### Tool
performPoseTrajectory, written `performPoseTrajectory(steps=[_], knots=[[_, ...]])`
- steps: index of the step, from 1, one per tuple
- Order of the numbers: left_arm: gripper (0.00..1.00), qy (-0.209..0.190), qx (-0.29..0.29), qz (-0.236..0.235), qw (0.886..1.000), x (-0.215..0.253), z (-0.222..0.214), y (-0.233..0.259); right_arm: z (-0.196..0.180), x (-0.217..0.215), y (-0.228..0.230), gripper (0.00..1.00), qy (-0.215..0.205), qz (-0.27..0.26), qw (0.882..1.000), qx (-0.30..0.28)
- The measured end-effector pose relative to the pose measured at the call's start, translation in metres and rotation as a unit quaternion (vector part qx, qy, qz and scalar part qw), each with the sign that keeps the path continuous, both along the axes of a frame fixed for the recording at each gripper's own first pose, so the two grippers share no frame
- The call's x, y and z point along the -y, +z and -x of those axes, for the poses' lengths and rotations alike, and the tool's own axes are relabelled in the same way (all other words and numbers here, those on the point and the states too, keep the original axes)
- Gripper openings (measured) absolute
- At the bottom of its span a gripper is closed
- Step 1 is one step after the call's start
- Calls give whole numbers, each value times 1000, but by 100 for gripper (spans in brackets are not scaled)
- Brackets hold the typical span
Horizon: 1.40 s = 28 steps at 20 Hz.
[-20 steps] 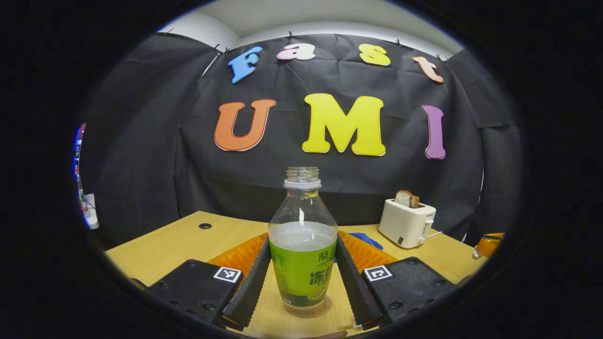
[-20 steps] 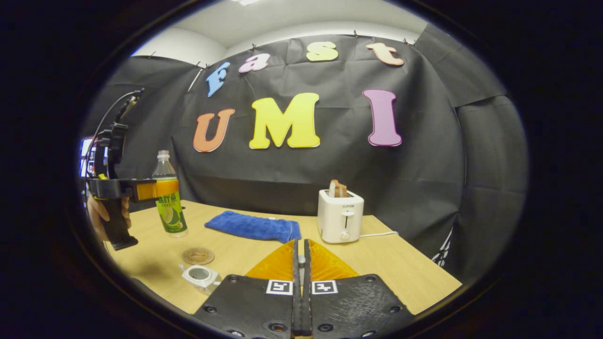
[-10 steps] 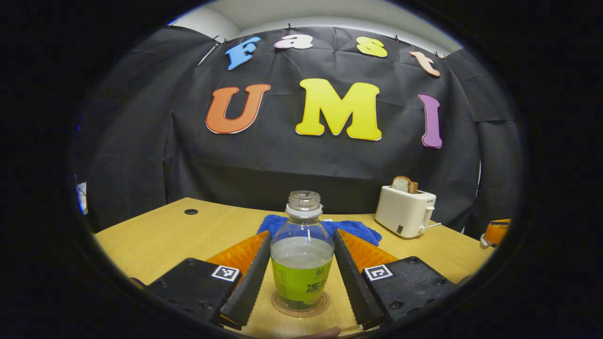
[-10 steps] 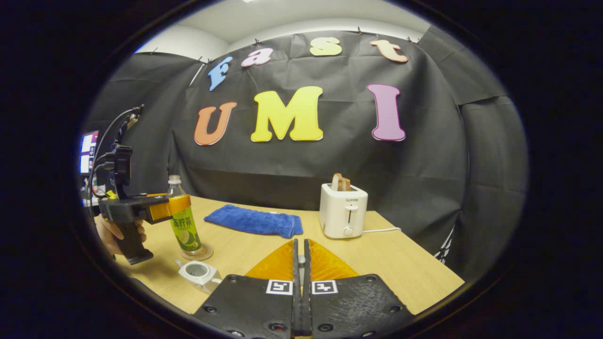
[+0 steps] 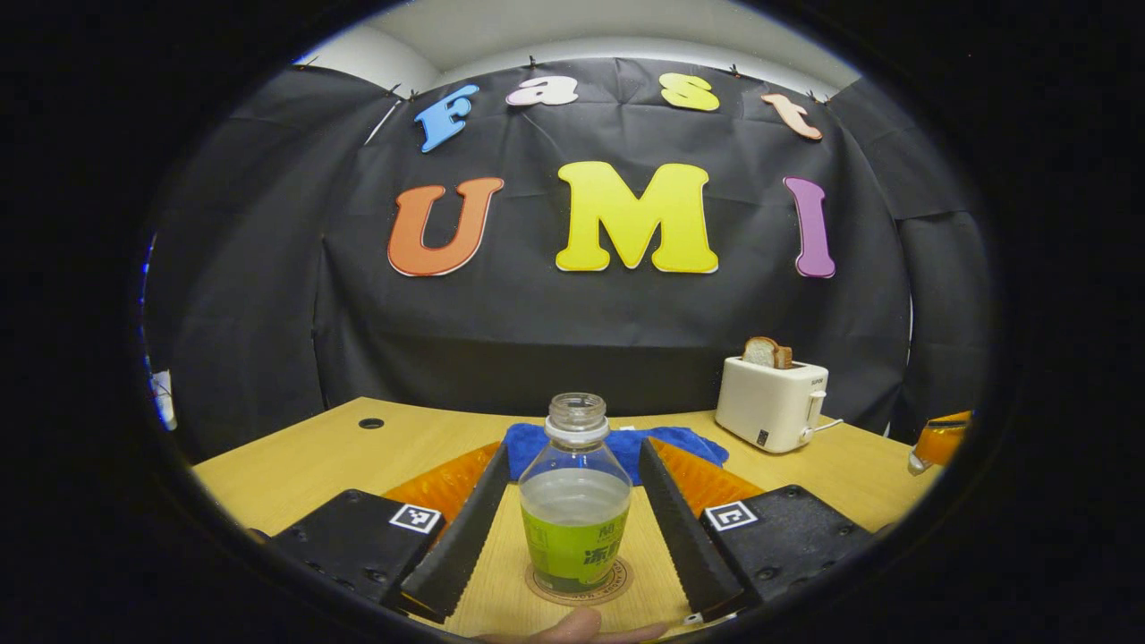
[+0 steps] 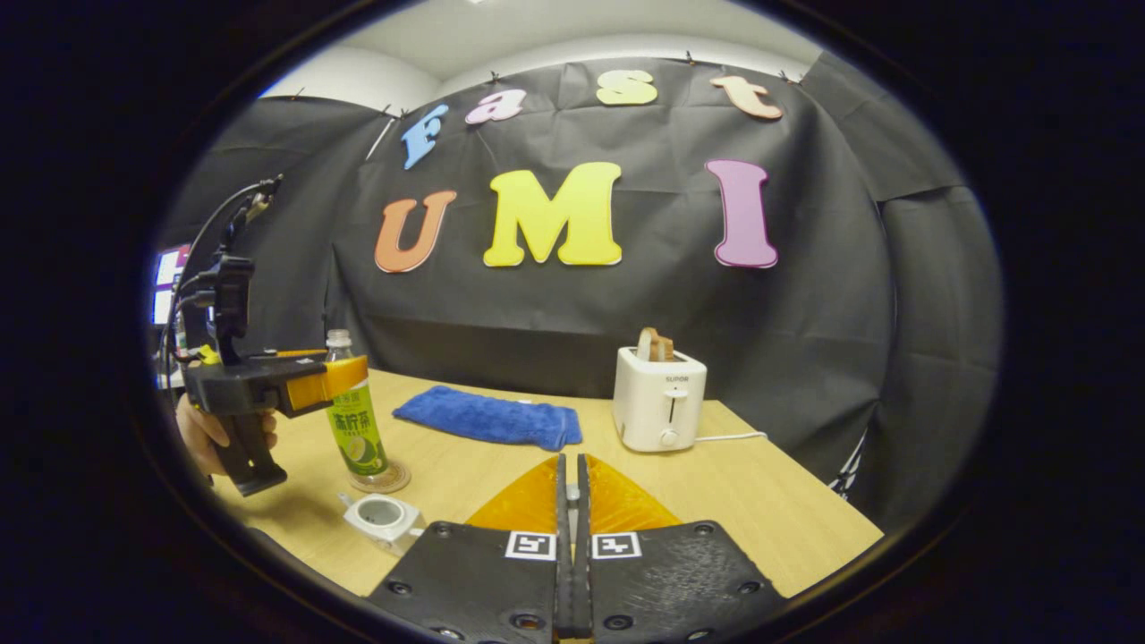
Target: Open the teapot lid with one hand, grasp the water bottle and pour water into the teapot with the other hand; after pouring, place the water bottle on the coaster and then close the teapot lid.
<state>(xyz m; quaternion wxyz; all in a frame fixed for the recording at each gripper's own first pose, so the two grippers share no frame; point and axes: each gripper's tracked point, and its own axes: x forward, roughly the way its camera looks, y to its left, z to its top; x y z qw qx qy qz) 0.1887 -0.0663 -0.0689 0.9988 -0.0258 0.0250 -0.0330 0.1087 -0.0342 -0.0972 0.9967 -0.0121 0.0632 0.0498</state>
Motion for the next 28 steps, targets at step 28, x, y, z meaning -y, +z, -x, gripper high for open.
performPoseTrajectory(steps=[28], knots=[[93,28,7,-37,999,-65,136,26,10,-158,-46,0,127,-48,991,-4]])
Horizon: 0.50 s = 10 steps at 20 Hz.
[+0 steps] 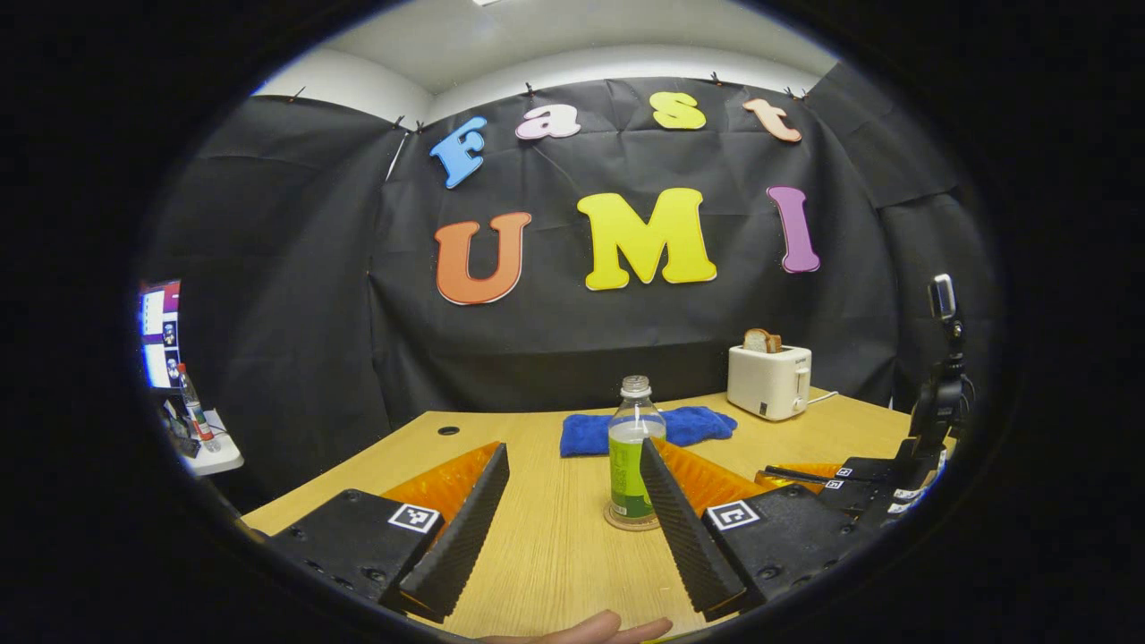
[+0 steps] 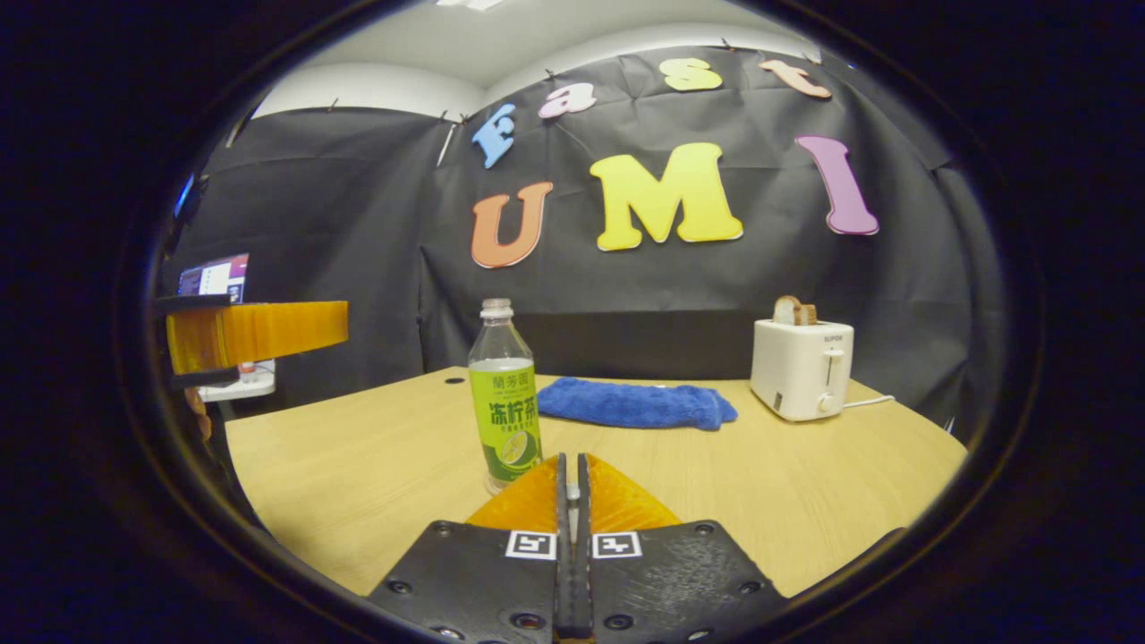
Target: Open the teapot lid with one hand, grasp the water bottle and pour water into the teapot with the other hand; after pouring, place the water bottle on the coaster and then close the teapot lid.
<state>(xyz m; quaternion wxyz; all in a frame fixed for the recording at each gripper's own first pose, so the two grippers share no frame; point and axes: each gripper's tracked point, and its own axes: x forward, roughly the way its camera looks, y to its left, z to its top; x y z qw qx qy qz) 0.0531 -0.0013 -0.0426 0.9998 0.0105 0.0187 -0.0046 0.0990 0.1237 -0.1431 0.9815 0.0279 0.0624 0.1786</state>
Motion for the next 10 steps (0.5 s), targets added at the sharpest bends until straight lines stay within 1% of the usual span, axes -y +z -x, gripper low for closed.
performPoseTrajectory(steps=[3,6,10], knots=[[92,-12,-3,23,1000,3,2,0,0,-1,0,0,-4,-5,1000,5],[92,-11,-5,26,1000,0,1,0,-5,-6,-9,0,2,-7,1000,-8],[93,-17,-13,23,1000,-1,0,-4,-11,0,-17,0,-12,-11,1000,-17]])
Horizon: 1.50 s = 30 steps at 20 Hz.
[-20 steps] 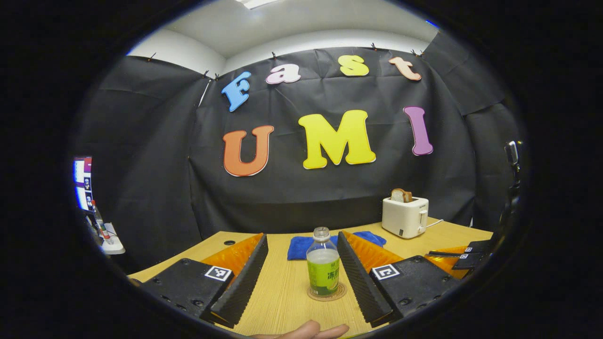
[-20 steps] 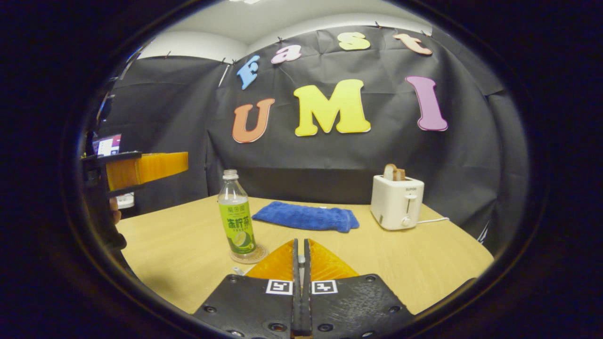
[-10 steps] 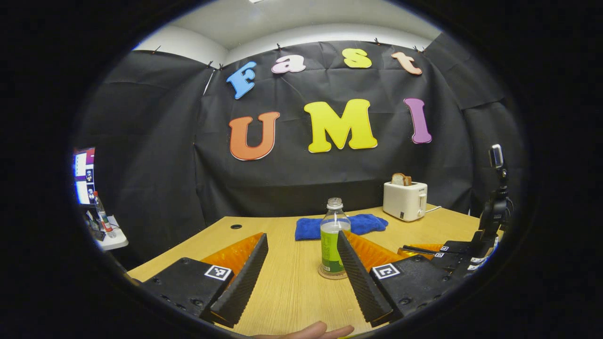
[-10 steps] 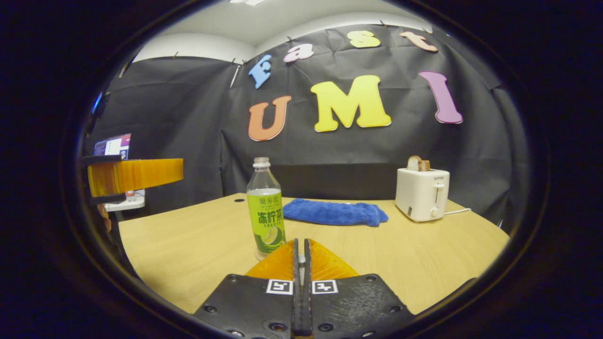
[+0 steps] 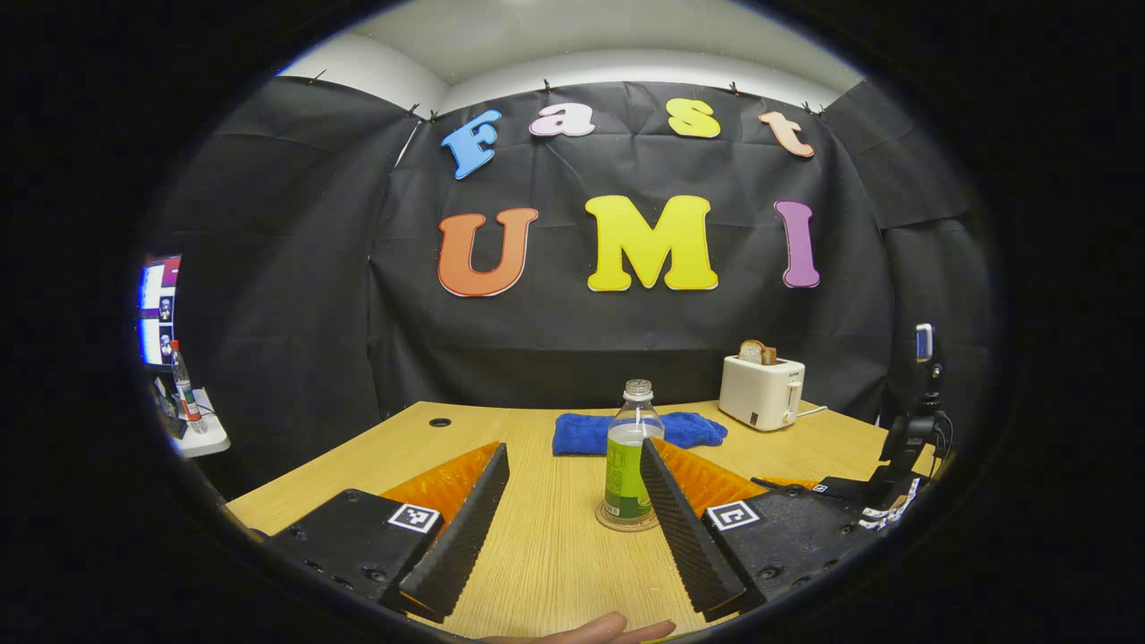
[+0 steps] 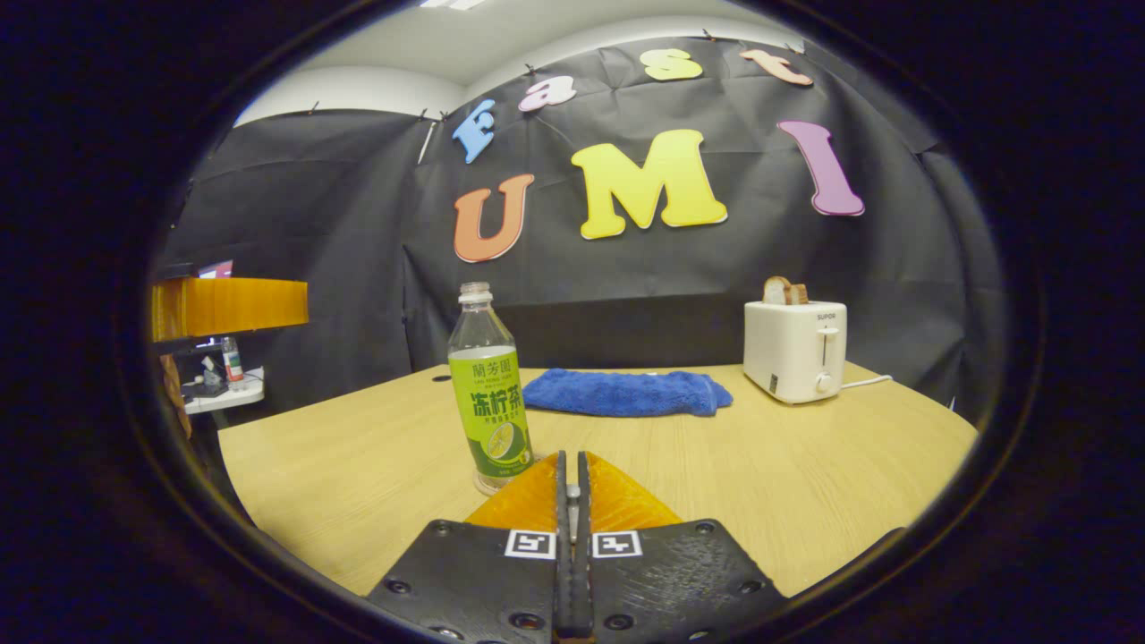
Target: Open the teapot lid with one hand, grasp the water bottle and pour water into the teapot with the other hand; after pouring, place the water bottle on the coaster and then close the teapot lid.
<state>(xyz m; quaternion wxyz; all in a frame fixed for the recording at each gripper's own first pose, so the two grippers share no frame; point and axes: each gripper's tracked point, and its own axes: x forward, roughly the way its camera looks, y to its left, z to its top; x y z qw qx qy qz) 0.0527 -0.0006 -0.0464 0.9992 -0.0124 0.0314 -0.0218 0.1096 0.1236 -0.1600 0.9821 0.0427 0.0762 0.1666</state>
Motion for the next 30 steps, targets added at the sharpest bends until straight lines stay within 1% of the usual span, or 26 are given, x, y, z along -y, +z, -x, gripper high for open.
performPoseTrajectory(steps=[1,3,4,5,6,8,10,11,12,13,14,15,16,17,18,20,21,23,24,27,30], knots=[[93,6,4,-3,1000,-6,-1,2,0,-4,-2,0,5,0,1000,0],[92,14,6,-10,1000,-13,-1,2,1,-2,-2,10,4,6,1000,-2],[92,16,6,-10,1000,-16,-2,4,1,0,1,10,-1,6,1000,-3],[92,16,3,-8,1000,-16,-1,3,4,-1,3,11,-1,6,1000,-2],[92,15,3,-6,1000,-16,0,3,6,-1,6,17,-1,9,1000,-2],[92,17,3,-6,1000,-19,0,5,14,-3,16,18,-1,12,1000,3],[93,4,-6,-4,1000,-14,4,4,25,-7,36,22,6,14,1000,17],[93,-4,-10,-6,1000,-11,8,5,31,-9,43,29,10,19,1000,23],[93,-10,-6,-10,1000,-12,11,10,36,-7,53,44,8,25,999,30],[93,-15,0,-15,1000,-13,16,17,40,-1,63,48,1,31,999,38],[93,-15,0,-17,1000,-17,19,19,45,2,73,55,-1,32,999,42],[92,-10,3,-18,1000,-22,22,22,51,2,79,58,4,29,999,45],[92,-4,6,-18,1000,-28,27,30,55,2,86,76,7,30,998,46],[93,1,6,-15,1000,-32,28,32,61,12,95,94,0,30,998,49],[92,5,6,-13,1000,-34,30,32,63,21,102,97,-12,32,998,55],[92,12,5,-11,1000,-39,31,33,70,38,116,94,-36,42,997,62],[93,16,4,-13,1000,-41,31,34,73,49,120,96,-50,49,996,64],[92,25,2,-21,999,-45,29,32,78,67,129,94,-70,50,994,64],[92,26,2,-23,999,-45,30,31,81,73,134,97,-72,46,994,65],[93,16,6,-25,1000,-42,31,33,86,97,143,96,-85,32,994,64],[93,10,3,-5,1000,-41,31,33,87,116,152,95,-106,27,991,71]])
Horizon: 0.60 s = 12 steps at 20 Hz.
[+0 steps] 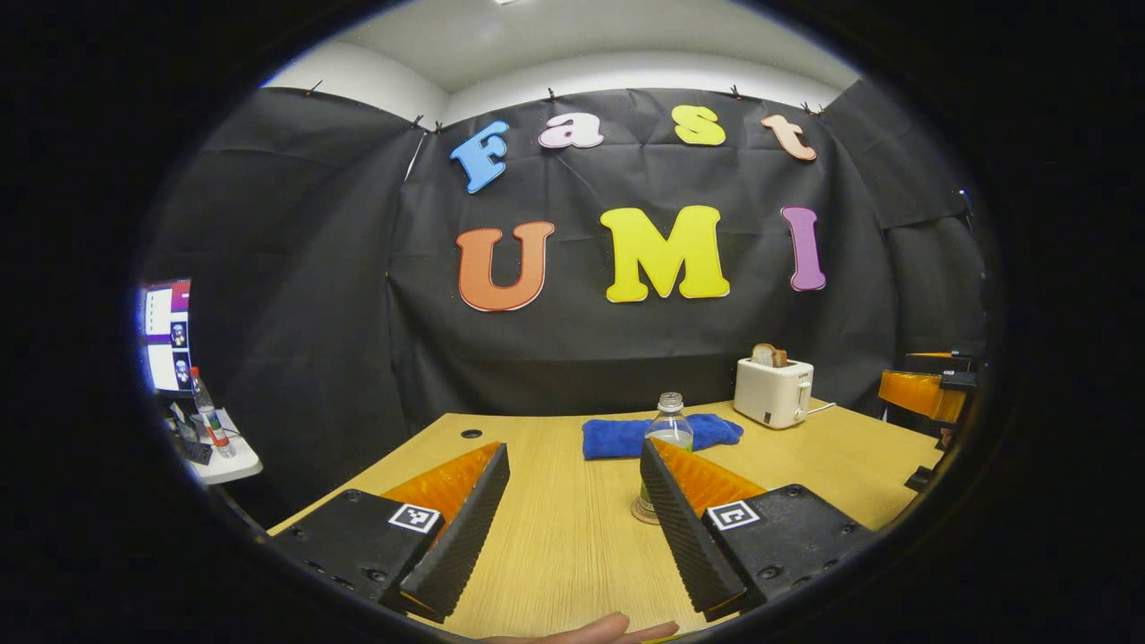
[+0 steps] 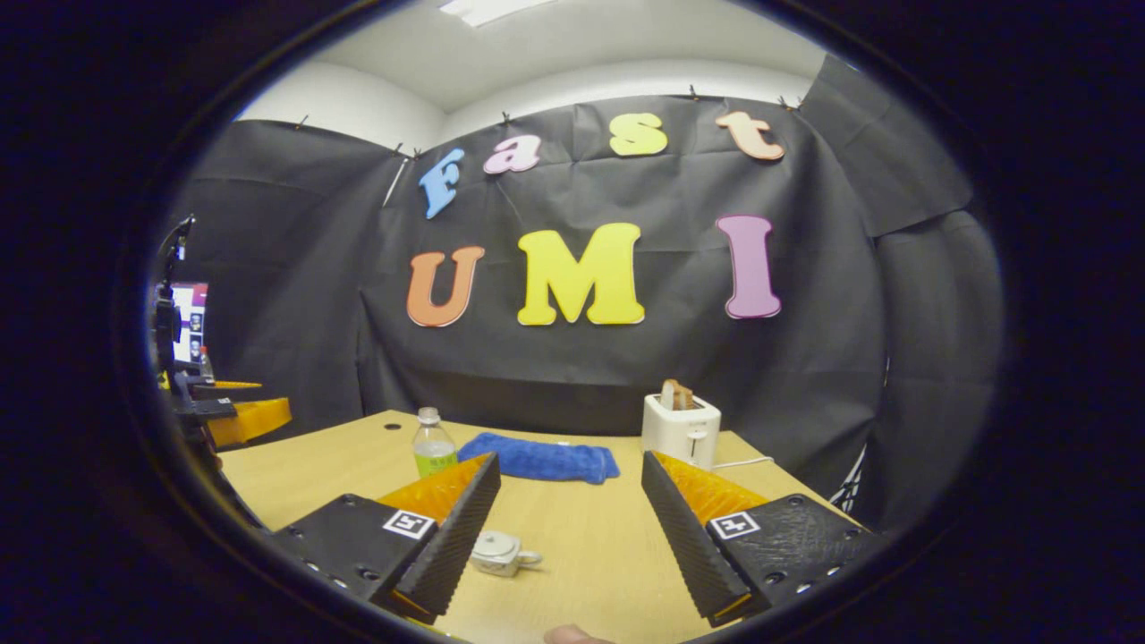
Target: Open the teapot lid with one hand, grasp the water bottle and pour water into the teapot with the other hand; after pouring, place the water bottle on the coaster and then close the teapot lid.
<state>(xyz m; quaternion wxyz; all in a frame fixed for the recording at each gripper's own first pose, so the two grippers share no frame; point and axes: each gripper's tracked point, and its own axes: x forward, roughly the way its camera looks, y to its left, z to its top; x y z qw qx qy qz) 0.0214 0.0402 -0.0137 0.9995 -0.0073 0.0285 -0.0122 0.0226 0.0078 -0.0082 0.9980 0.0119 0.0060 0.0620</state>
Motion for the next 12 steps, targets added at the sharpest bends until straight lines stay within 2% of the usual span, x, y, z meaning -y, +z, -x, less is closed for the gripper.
performPoseTrajectory(steps=[12], knots=[[93,-1,-12,-12,1000,5,-5,-10,-6,-6,-11,96,3,10,1000,-13]])
